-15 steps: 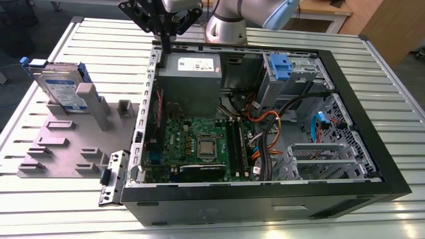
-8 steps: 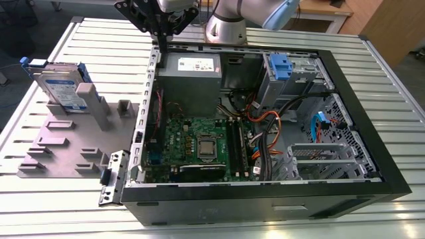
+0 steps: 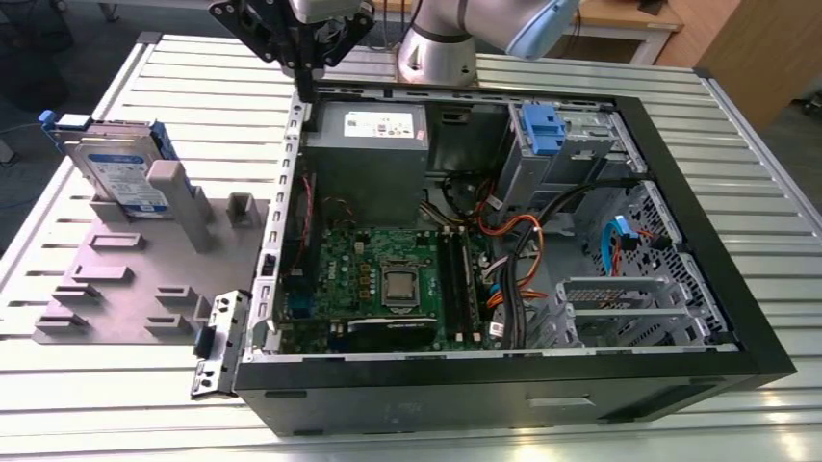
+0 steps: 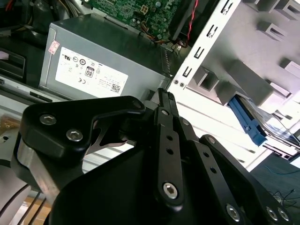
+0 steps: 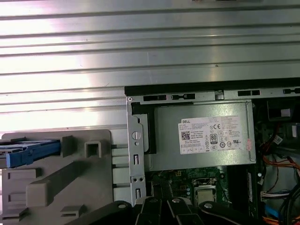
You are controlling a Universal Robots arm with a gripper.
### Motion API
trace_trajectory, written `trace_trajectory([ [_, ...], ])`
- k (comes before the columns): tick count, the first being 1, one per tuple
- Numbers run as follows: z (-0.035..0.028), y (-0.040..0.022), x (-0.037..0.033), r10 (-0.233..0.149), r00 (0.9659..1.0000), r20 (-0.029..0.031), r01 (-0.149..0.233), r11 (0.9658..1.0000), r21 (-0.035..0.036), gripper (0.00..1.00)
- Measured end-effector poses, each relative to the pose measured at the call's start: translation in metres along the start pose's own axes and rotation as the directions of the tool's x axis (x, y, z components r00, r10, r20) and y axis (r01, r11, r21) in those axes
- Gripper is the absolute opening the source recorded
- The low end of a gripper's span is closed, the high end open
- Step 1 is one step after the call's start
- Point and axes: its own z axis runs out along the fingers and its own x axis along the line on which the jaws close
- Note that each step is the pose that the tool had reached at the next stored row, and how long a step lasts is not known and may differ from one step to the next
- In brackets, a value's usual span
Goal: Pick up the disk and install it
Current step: 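Reach for the disk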
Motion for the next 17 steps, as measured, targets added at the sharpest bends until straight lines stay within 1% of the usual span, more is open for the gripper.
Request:
trace_trajectory([
  [17, -0.0006, -0.0016, 0.0206, 0.000, 1.0000, -0.0001, 0.000, 1.0000, 0.0001, 0.11],
])
